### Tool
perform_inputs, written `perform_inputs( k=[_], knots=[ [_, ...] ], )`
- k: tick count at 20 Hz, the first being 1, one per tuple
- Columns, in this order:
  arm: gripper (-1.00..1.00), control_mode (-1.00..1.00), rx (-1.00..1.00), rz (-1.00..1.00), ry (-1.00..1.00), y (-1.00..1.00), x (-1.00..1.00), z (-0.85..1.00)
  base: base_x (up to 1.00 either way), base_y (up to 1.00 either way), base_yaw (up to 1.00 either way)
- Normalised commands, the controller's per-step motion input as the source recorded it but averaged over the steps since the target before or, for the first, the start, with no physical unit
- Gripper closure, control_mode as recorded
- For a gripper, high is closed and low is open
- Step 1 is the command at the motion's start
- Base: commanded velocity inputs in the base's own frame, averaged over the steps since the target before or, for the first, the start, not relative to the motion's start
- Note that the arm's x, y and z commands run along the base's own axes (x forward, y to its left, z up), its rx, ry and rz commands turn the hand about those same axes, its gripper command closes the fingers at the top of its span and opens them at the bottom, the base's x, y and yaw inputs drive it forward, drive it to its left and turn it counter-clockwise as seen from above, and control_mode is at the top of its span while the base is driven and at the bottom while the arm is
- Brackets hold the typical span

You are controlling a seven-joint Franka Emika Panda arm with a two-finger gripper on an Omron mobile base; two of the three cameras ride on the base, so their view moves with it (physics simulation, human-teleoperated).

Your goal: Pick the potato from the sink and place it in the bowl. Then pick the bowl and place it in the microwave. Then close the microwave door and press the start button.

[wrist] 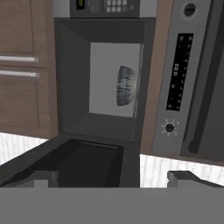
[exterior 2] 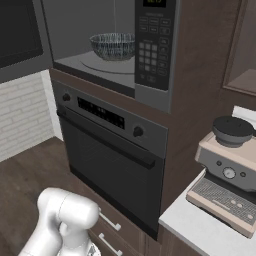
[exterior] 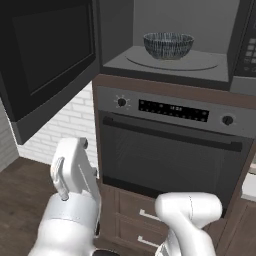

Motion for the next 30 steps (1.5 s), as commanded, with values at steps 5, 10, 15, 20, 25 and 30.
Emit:
perform_inputs(
  k=[5, 10, 15, 20, 25, 30],
  knots=[
    [-1.0, -1.0, -0.09, -0.1, -0.12, 0.72, 0.23, -0.77, 0.0, 0.0, 0.0],
    [-1.0, -1.0, -0.06, -0.13, -0.18, 0.61, 0.53, -0.5, 0.0, 0.0, 0.0],
    [-1.0, -1.0, 0.0, -0.17, -0.17, 0.68, 0.54, -0.53, 0.0, 0.0, 0.0],
    [-1.0, -1.0, 0.0, -0.07, -0.05, 0.83, 0.66, -0.36, 0.0, 0.0, 0.0],
    [-1.0, -1.0, 0.01, -0.05, -0.01, 0.65, 0.8, -0.24, 0.0, 0.0, 0.0],
    [-1.0, -1.0, 0.1, -0.05, 0.0, 0.83, 0.95, -0.59, 0.0, 0.0, 0.0]
  ],
)
